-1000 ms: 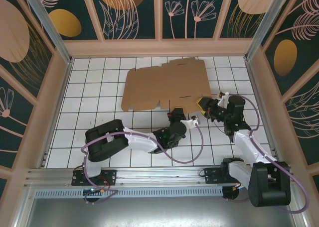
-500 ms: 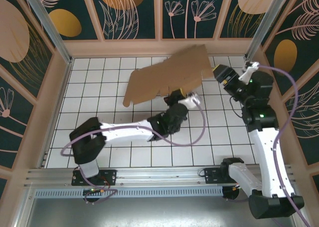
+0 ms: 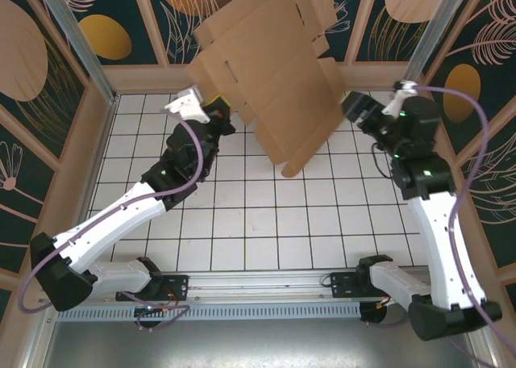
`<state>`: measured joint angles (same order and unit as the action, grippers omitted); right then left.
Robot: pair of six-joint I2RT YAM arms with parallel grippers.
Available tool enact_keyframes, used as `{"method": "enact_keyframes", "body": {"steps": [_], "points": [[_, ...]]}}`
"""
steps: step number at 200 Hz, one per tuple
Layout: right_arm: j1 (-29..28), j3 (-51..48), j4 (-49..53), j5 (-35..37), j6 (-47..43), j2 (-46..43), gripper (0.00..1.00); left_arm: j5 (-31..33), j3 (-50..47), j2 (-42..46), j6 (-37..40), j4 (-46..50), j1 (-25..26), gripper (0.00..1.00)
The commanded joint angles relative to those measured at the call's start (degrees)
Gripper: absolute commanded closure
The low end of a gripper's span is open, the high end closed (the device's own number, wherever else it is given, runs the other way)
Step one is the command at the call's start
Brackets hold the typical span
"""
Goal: Fold the paper box
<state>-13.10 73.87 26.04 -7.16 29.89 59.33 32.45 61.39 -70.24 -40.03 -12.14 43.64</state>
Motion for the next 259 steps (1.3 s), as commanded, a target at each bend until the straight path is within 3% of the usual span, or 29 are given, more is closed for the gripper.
{"method": "enact_keyframes", "body": {"steps": [1, 21, 36, 44, 65, 82, 102, 114, 142, 163, 186, 226, 240, 259], "points": [[-6.97, -3.44, -1.12, 6.74, -4.08, 4.73, 0.24, -11.52, -10.57, -1.47, -27.60, 1.03, -4.06, 0.97], [-11.51, -6.23, -2.60, 11.45, -6.20, 9.30, 0.24, -16.41, -20.42, -3.72, -39.29, -3.64, -5.62, 0.78], [-12.59, -8.53, -3.99, 12.43, -6.40, 12.14, 0.24, -17.63, -25.16, -5.25, -43.49, -4.14, -5.68, 0.77], [-12.85, -9.73, -4.77, 12.81, -6.36, 13.39, 0.24, -17.11, -26.87, -5.01, -43.75, -3.96, -5.67, 0.70], [-13.09, -12.29, -6.06, 13.34, -6.08, 16.19, 0.24, -11.58, -28.34, -0.88, -41.63, 1.17, -5.66, 0.36], [-13.60, -14.91, -7.39, 13.25, -6.33, 18.93, 0.25, -5.29, -25.24, 2.69, -35.95, 8.35, -5.70, 0.28], [-13.70, -18.10, -8.98, 13.45, -6.49, 23.53, 0.32, -3.23, -20.44, 3.50, -25.04, 10.30, -5.72, 0.37], [-13.76, -19.41, -9.59, 14.60, -6.80, 26.37, 0.43, -6.11, -17.44, 1.82, -19.09, 9.66, -5.74, 0.46], [-13.39, -22.18, -12.77, 14.62, -8.17, 32.85, 0.82, -27.19, -9.54, -9.47, -12.19, 6.47, -5.60, 0.73], [-13.09, -21.76, -15.50, 10.68, -8.21, 38.23, 1.00, -42.30, -3.75, -20.04, -11.49, 5.03, -4.77, 0.88], [-12.10, -17.51, -16.47, 8.26, -7.46, 45.50, 1.00, -45.56, -2.19, -24.88, -11.01, 4.00, -3.32, 0.97], [-10.11, -6.94, -17.65, 0.59, -4.13, 57.10, 1.00, -46.40, 0.36, -27.59, -10.85, 6.46, -3.30, 0.98], [-9.71, -5.67, -21.24, -5.31, -3.17, 57.62, 1.00, -46.38, 1.37, -30.20, -11.55, 7.31, -3.23, 0.98], [-8.76, -7.92, -29.37, -12.79, -1.88, 53.44, 0.90, -47.27, 5.99, -34.89, -10.47, 10.47, -2.54, 0.93]]}}
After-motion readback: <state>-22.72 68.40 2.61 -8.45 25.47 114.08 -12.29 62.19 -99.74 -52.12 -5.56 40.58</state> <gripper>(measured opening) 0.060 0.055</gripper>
